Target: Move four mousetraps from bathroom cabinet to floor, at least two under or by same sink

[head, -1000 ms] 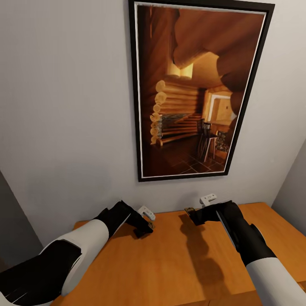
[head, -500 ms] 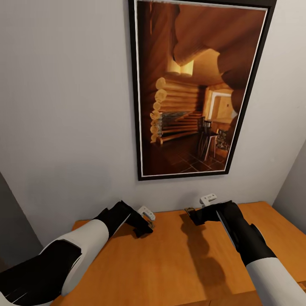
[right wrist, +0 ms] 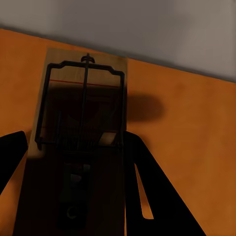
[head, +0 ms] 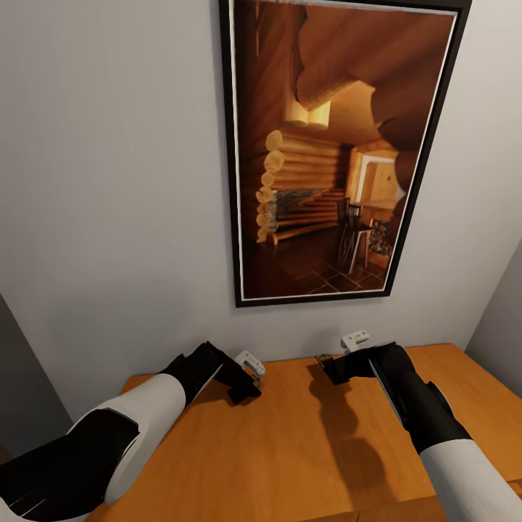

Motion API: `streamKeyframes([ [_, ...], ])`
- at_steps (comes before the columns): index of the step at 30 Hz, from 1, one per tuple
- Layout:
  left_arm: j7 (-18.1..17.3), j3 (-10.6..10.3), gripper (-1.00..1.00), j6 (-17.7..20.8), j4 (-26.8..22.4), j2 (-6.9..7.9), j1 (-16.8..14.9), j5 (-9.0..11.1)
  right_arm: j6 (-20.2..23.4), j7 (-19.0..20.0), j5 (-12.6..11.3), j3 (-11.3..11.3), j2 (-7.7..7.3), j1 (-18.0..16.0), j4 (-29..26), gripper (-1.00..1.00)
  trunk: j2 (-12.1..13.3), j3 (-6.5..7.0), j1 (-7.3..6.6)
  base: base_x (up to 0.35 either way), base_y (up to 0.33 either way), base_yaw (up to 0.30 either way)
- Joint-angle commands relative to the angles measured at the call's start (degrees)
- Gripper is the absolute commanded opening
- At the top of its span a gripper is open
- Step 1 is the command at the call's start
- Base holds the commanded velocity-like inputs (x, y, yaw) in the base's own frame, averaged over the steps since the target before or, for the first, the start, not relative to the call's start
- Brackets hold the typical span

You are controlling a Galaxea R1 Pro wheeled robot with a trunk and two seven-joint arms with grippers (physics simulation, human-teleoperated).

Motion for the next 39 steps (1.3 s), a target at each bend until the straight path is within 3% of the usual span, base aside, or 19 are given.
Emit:
streamKeyframes([
  [1, -0.3, 0.2, 1.00, 0.3, 0.3, -0.02, 0.0, -0.4, 0.1, 0.5, 0.6, 0.1, -0.04, -0.1, -0.1, -1.00, -0.5, -0.29, 0.25, 0.000, 0.000, 0.000],
  [39, -0.3, 0.2, 1.00, 0.3, 0.2, -0.02, 0.0, -0.4, 0.1, 0.5, 0.6, 0.1, -0.04, -0.1, 0.0, -1.00, -0.5, -0.29, 0.25, 0.000, 0.000, 0.000],
])
